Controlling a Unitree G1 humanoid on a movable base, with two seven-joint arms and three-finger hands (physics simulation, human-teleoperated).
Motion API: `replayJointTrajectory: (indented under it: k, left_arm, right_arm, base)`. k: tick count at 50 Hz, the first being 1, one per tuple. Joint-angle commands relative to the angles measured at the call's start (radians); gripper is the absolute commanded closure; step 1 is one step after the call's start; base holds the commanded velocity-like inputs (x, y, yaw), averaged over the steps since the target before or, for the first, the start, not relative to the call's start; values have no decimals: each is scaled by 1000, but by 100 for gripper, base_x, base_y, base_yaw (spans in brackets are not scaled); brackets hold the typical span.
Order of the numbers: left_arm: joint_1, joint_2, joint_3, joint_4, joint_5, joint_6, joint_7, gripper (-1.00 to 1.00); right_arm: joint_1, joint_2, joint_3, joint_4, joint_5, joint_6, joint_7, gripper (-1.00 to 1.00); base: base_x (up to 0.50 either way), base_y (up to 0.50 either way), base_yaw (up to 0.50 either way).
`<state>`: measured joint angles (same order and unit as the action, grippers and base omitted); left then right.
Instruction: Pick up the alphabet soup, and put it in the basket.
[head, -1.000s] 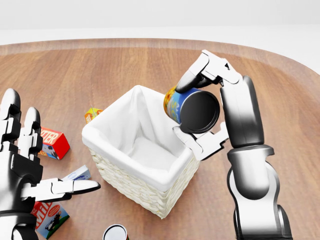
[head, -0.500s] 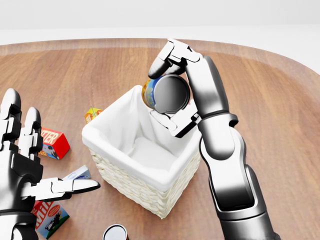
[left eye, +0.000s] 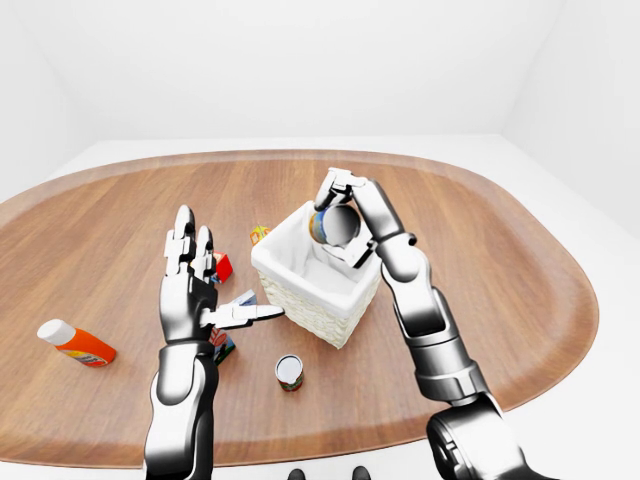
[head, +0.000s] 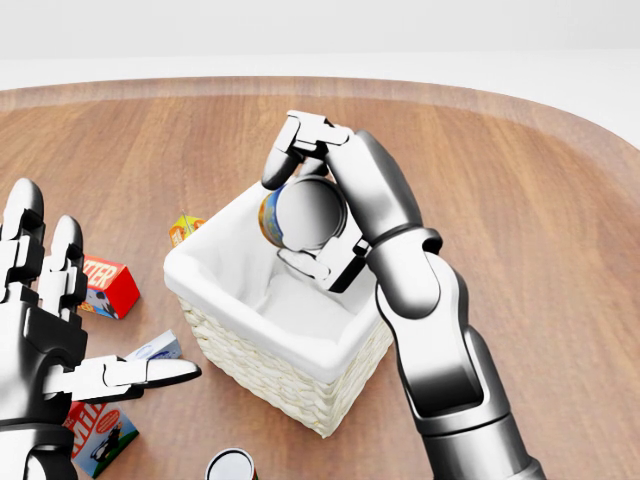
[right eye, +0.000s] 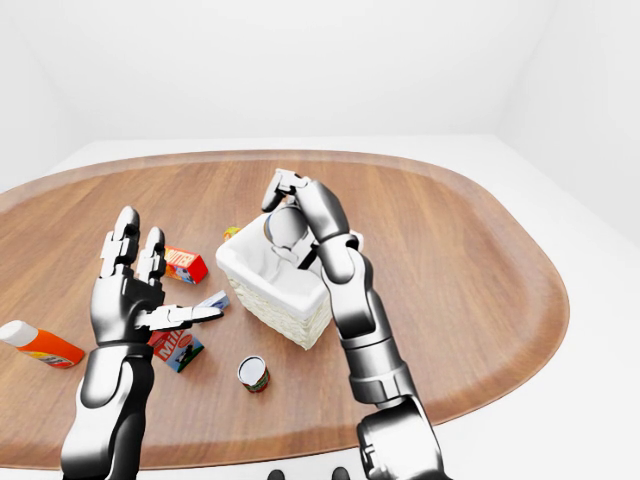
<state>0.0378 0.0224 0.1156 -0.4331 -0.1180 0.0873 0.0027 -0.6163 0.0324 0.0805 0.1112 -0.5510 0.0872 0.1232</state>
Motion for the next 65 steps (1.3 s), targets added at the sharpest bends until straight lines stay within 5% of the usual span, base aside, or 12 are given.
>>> replayJointTrajectory:
  k: [1,36,65]
  left_arm:
    - [1,-1,-1,0,0,0,0,-100]
    - [4,0,0,-9,0,0,-1,-100]
    - [3,-1,-2,-5,3,0,-2,-100]
  right_arm:
    - [1,3,4,21,19,0,19,100]
    - [-2,-22,-5,266,-55,0,-19,100]
    - [-2,-19,-6,249,-51,0,-20,100]
  base:
    - [0,0,0]
    - [0,0,0]
    - [0,0,0]
